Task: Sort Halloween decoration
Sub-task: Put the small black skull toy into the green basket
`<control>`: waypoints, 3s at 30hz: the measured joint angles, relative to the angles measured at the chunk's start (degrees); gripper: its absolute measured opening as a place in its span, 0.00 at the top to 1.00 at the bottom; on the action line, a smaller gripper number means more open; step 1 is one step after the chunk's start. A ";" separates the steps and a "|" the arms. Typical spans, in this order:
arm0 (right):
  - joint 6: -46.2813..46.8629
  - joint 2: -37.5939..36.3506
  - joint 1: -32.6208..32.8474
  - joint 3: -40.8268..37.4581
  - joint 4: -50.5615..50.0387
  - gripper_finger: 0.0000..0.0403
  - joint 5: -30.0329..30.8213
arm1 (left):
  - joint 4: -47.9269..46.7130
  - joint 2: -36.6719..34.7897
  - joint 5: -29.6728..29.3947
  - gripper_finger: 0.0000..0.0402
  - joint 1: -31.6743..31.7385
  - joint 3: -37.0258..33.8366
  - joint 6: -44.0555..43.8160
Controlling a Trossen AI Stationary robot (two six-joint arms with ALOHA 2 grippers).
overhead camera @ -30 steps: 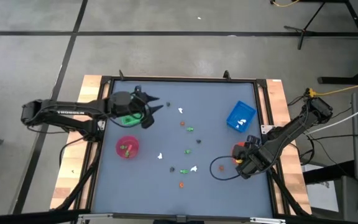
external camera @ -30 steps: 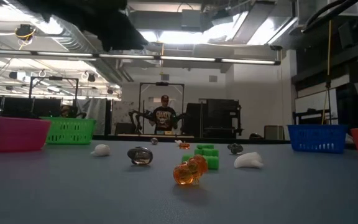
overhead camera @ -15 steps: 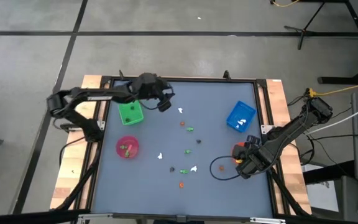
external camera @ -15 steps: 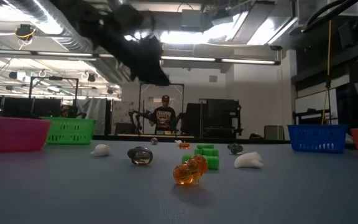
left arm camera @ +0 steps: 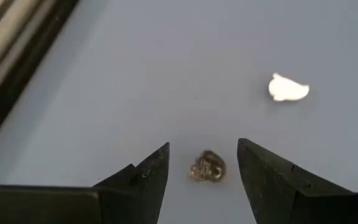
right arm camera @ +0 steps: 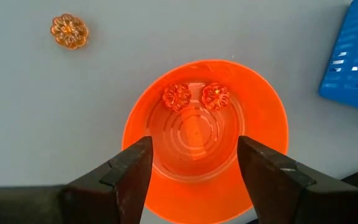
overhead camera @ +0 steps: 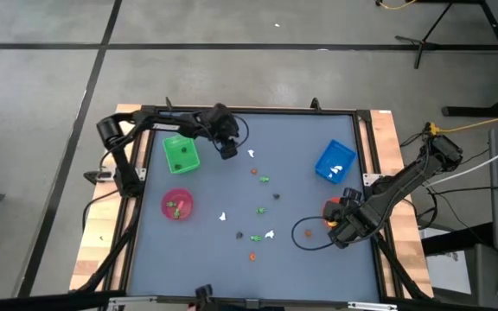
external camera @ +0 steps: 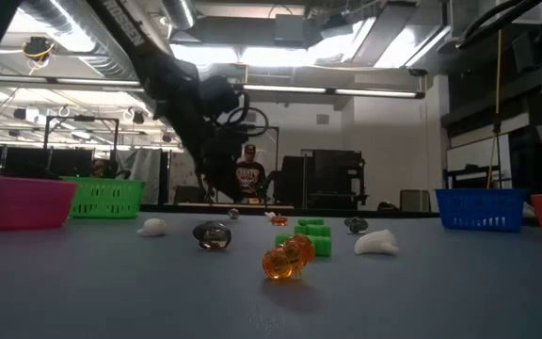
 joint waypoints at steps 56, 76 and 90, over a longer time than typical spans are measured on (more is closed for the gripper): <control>-0.02 0.00 0.00 0.00 0.26 0.42 -0.02 | -0.46 5.70 -0.51 0.80 -0.22 0.02 0.73; -0.01 0.00 0.00 0.00 0.28 0.42 -0.02 | -0.49 5.66 -0.54 0.82 -0.22 -0.01 0.73; -0.02 0.00 0.00 0.00 0.31 0.42 -0.04 | -4.21 1.17 -1.93 0.83 -0.13 -0.28 0.83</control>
